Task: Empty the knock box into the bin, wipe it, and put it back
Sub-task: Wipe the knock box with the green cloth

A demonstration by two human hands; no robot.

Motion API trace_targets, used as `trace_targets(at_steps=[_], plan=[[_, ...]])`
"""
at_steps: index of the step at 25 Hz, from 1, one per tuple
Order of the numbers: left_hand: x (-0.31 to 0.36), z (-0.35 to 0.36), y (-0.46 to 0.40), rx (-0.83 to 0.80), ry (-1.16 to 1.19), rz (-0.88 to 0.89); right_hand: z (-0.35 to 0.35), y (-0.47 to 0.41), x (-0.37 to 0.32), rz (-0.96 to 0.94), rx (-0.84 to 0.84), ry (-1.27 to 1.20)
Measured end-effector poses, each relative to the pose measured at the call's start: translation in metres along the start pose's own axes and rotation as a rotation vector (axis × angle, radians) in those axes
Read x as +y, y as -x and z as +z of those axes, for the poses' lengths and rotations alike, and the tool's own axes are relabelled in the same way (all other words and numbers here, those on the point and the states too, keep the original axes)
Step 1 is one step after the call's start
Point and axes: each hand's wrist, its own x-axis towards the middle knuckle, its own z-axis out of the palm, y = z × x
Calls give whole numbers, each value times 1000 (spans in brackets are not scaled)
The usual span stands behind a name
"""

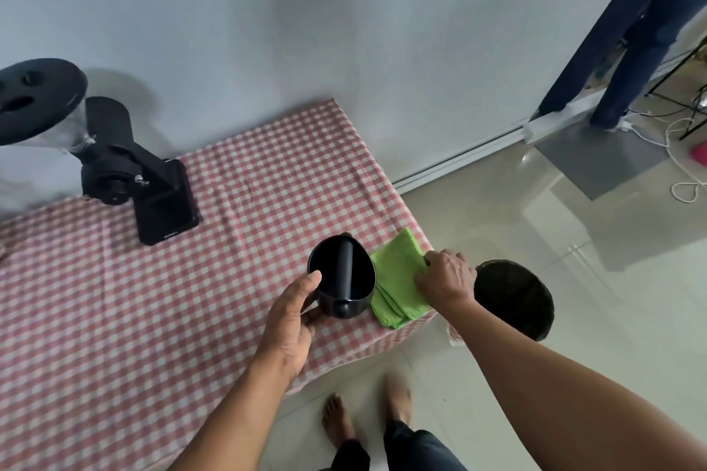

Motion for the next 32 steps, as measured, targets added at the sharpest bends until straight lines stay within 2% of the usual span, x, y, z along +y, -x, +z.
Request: trace_targets(at_steps=[4,6,8,11,13,16,18,22,26,29,32], plan=[[5,11,2,16,3,11,-22,24,-19,-103,54,-480],[9,20,7,2,-21,38,-34,46,-34,-240,64,-562],[12,27,11,6,-27,79,-36,65,-41,-417,38,-500],[19,33,13,25,19,123,-26,78,-37,-675,174,-276],[23,37,14,15,21,142,-24,81,-32,-748,156,-197],[26,49,18,16,19,143,-37,69,-30,-662,36,-190],[28,56,18,38,35,162,-45,66,-31,-621,15,-229],[34,57,18,62,43,213,-46,89,-28,-669,-8,-212],[39,68,26,5,12,201,-63,60,-37,-663,41,-268],[46,72,26,73,73,237,-59,71,-42,-668,-20,-336],[50,72,27,72,86,251,-56,87,-40,-643,-90,-466]])
